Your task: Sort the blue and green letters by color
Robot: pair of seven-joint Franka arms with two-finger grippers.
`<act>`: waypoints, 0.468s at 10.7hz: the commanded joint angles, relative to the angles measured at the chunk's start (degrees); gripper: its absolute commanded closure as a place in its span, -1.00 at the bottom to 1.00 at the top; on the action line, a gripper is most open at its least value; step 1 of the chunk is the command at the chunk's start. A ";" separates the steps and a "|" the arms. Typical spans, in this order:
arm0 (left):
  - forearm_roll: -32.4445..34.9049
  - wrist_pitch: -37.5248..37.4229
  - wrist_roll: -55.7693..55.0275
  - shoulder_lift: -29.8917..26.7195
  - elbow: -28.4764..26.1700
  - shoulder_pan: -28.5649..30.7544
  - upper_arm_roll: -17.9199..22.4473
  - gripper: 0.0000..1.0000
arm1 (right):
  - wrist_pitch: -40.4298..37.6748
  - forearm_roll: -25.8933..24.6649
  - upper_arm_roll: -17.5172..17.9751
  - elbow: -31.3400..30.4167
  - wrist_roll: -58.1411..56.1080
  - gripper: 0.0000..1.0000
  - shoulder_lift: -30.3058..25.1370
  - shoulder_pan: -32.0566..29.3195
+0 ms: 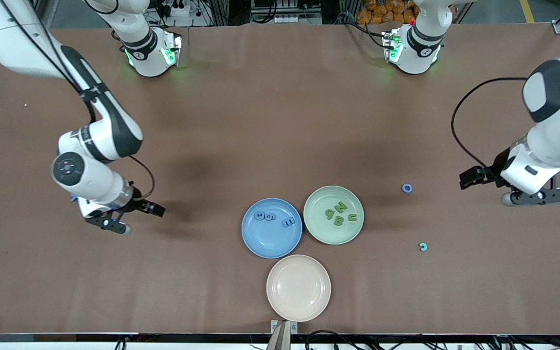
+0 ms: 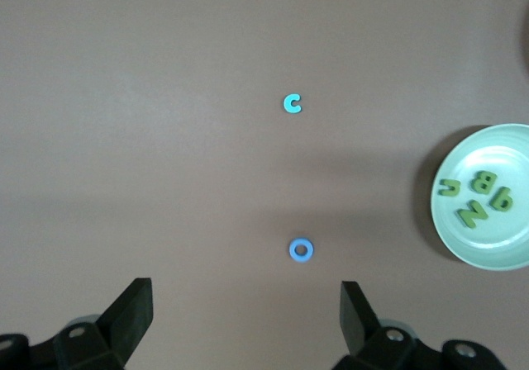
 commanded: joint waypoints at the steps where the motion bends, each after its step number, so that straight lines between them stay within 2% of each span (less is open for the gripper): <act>1: -1.25 -13.29 -0.18 -1.08 8.32 -0.80 0.70 -1.00 | 0.19 -0.28 0.61 -4.03 -15.79 -1.00 -1.66 -9.15; 5: -1.43 -24.65 0.34 -1.87 15.98 -0.80 0.43 -1.00 | 0.37 -0.37 0.00 -4.04 -34.53 -1.00 1.06 -19.45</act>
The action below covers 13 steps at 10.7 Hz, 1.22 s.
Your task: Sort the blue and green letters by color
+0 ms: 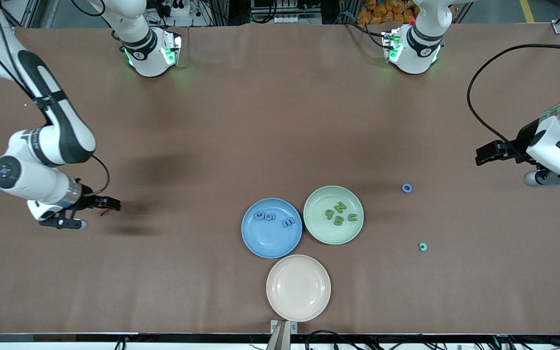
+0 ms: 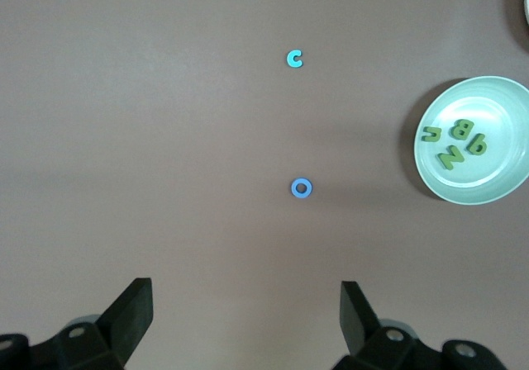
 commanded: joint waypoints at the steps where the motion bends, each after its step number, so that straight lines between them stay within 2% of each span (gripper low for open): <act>1: -1.28 -7.17 0.62 -0.98 5.54 -0.39 0.32 -1.00 | 0.68 -0.72 -0.76 -0.90 -12.36 -1.00 1.53 -6.19; 4: -0.75 -8.93 0.62 -3.01 6.33 -0.39 -0.03 -1.00 | 1.47 -0.64 -1.65 -0.81 -15.48 -1.00 4.87 -8.31; 10: -1.10 -10.87 0.79 -3.36 7.48 -0.65 -0.21 -1.00 | 2.17 0.24 -1.56 -0.72 -14.69 -1.00 8.30 -6.91; 13: -1.10 -10.43 0.79 -3.10 7.48 -0.56 -0.12 -1.00 | 1.65 4.97 -1.47 -0.46 -12.94 -1.00 8.22 -3.84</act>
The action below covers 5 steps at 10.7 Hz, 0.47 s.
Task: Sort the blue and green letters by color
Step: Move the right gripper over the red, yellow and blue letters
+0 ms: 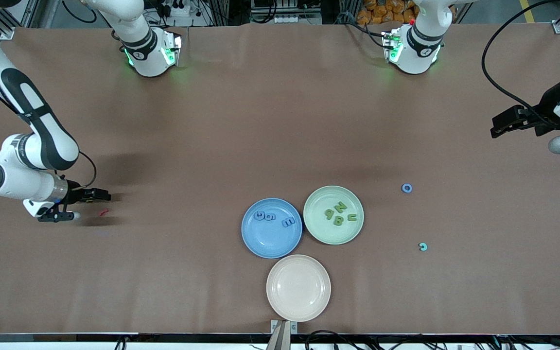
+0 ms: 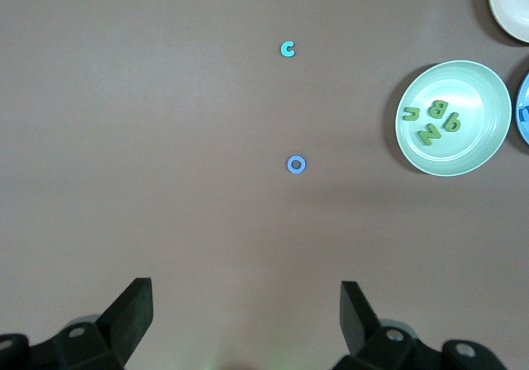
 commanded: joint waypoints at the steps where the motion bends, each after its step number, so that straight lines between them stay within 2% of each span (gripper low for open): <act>1: -1.08 -0.27 0.63 -0.11 0.42 0.17 0.18 -1.00 | 0.07 3.63 0.61 0.33 2.11 -1.00 0.10 2.36; 5: -0.91 1.22 0.81 0.24 0.34 0.35 0.27 -1.00 | -10.90 3.55 1.14 4.54 -7.70 -1.00 -3.86 -1.40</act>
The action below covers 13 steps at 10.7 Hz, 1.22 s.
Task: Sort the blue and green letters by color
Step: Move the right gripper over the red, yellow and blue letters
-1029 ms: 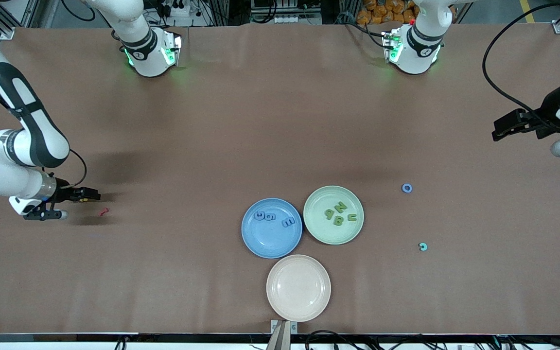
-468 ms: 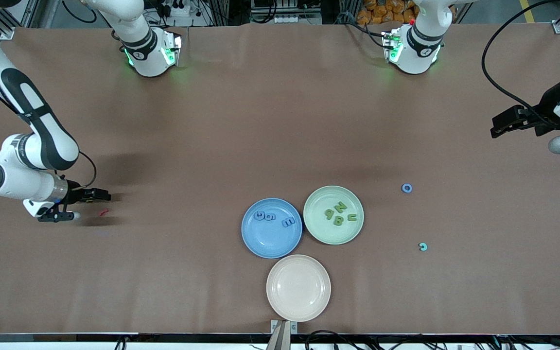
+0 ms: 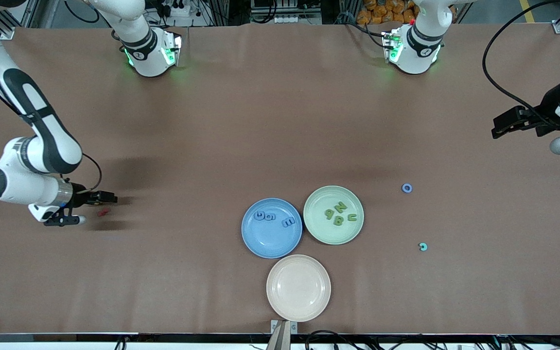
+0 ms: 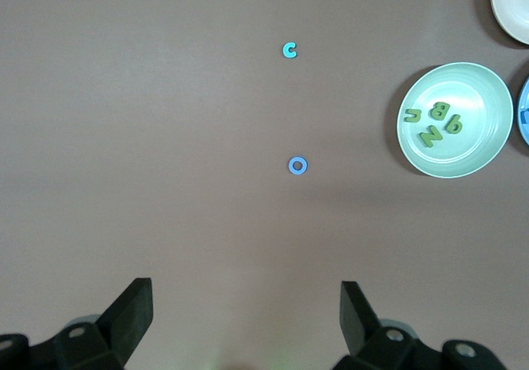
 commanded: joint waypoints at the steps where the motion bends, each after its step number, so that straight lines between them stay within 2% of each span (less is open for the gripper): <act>1: -0.91 1.24 0.81 0.13 0.25 0.22 0.13 -1.00 | -4.92 0.72 0.39 1.77 -10.61 -1.00 -2.89 -4.90; 2: -0.73 1.41 0.81 0.22 0.25 0.13 0.13 -1.00 | -4.49 -0.15 0.13 1.95 -13.88 -1.00 -2.81 -5.96; 5: -0.64 2.20 0.81 0.22 0.16 0.13 0.13 -1.00 | 0.33 -7.35 0.13 0.38 -17.77 -1.00 -2.19 -8.16; 8: -1.08 2.20 0.81 1.19 0.16 0.13 0.13 -1.00 | 7.88 -9.02 -0.31 -3.83 -18.57 -1.00 -2.10 -8.70; 13: -1.17 2.29 0.98 1.54 -0.10 0.22 0.13 -1.00 | 9.31 -11.67 -2.42 -4.11 -15.40 -1.00 -2.02 -7.99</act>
